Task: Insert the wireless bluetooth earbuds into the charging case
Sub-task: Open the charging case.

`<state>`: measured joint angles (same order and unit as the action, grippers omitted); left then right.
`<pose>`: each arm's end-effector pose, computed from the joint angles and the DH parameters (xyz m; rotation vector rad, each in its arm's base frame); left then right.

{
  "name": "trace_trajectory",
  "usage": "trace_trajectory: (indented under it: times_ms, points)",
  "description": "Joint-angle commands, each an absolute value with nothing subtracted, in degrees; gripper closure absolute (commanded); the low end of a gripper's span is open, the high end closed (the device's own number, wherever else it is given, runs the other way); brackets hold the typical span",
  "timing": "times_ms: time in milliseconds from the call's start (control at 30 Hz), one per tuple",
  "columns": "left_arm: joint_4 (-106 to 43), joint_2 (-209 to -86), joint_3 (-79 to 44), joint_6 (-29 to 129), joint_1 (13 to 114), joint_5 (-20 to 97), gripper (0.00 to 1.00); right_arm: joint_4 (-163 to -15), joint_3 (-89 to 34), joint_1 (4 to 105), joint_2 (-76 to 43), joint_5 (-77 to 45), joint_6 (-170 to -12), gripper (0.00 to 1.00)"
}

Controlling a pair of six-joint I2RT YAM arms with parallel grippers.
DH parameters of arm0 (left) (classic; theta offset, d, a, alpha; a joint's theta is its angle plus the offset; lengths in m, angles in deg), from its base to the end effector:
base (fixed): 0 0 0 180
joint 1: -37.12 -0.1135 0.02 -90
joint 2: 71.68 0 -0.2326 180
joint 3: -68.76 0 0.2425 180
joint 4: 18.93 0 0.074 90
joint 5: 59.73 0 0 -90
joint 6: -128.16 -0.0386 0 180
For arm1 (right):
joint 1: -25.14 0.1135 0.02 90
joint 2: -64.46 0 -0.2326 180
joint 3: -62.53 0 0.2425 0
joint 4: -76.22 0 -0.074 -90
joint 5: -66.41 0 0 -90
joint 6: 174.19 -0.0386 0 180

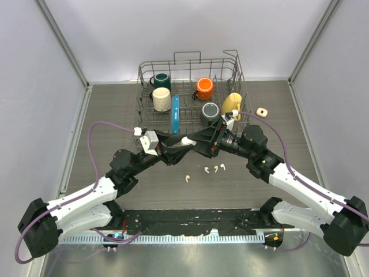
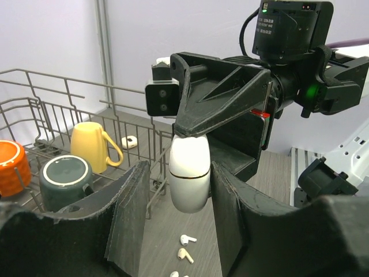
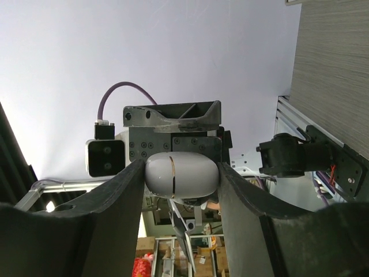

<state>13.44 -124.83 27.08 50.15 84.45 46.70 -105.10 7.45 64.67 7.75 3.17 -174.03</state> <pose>0.1424 -0.1705 0.2910 0.6372 1.1257 -1.0686 0.1765 0.1682 0.3004 0.4191 1.9986 1.9888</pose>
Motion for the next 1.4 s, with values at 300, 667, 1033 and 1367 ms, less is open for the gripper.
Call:
trace_trajectory:
  times_ms: [300,667,1033,1367]
  points:
    - [17.72,-126.44,25.87,50.64,84.41,46.53,0.51,-115.38,9.36,64.87,8.65,4.1,-180.69,0.88]
    - [19.74,-127.32,25.43,50.64,84.76,46.18,0.63,-115.48,10.68,64.87,9.18,4.09,-181.66,0.88]
    - [19.92,-127.84,24.9,50.46,85.2,46.27,0.62,-115.21,11.12,64.87,8.83,3.66,-181.92,0.88]
    - [21.14,-128.37,25.16,50.64,85.38,45.57,1.0,-116.0,11.64,64.87,9.26,3.39,-181.83,0.82]
